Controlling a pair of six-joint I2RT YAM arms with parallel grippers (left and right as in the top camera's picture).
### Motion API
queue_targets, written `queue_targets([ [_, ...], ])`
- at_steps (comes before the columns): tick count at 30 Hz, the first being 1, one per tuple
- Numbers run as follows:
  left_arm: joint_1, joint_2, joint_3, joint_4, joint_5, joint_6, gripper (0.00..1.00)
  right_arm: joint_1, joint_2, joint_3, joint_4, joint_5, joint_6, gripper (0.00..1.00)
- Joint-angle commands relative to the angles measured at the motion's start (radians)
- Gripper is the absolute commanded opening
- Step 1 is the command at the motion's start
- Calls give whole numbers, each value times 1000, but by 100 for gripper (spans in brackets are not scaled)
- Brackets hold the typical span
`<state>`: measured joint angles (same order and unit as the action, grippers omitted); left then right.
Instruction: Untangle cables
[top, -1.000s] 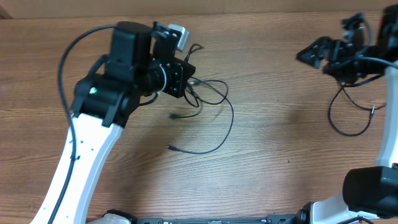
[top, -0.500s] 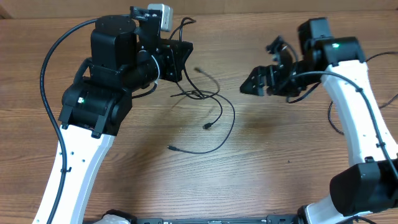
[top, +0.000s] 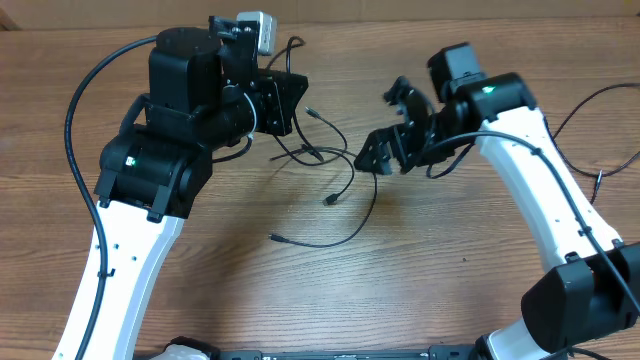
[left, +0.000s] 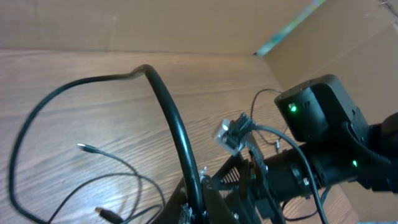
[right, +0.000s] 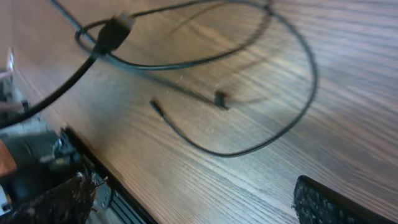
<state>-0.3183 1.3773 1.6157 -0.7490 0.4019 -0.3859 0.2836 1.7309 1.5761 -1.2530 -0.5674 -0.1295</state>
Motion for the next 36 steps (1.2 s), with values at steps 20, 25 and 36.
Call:
queue_targets([
  [20,-57,171,18,-182,172,391,39,11,-12,-18,82,424,154,100],
  [25,-55,165,18,-196,137,391,63,-34,-12,-17,73,432,183,100],
  [36,-25,139,18,-365,-408,100,59,-27,-12,-18,45,165,182,100],
])
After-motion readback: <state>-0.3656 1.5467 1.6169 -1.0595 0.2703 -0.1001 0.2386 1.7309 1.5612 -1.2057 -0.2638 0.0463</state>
